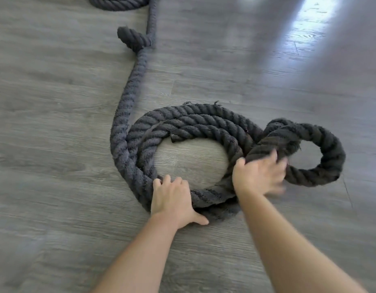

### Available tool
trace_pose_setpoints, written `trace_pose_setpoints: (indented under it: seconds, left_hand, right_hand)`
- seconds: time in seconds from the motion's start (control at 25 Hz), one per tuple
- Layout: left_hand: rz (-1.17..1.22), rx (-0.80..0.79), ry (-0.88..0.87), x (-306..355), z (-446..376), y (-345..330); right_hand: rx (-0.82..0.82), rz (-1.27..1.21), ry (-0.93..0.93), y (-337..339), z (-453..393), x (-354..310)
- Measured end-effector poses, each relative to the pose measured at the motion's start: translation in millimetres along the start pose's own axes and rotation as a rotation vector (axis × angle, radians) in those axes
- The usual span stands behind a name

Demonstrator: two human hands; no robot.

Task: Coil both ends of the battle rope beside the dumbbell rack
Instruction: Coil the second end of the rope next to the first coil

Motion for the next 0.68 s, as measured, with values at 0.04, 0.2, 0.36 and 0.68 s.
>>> trace_pose_setpoints:
  seconds: [0.04, 0.2, 0.36, 0.68]
  left_hand:
    - [0.012, -0.017, 0.016, 0, -1, 1]
    - [0.03, -0.035, -0.056, 0, -2, 5]
    - [-0.068, -0.14, -0.432, -46, -17, 19]
    - [-0.261, -0.095, -0.502, -91, -56, 18]
  right_hand:
    - [-0.152, -0.174, -0.35, -7, 18, 2]
    - [-0.221, -0.201, -0.582, -29, 33, 3]
    - [-0.189, -0.093, -0.472, -28, 25, 3]
    - [-0.163, 0.039, -0.264, -33, -34, -26]
Point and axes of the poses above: each hand's wrist, its own z-axis away from the middle knuckle, its own y-axis out of the back of the hand, x = y × z, the point moved 4 cm from there along -z, towards the middle knuckle, and after that the axes turned 3 degrees about -y, right-handed, at the moved point
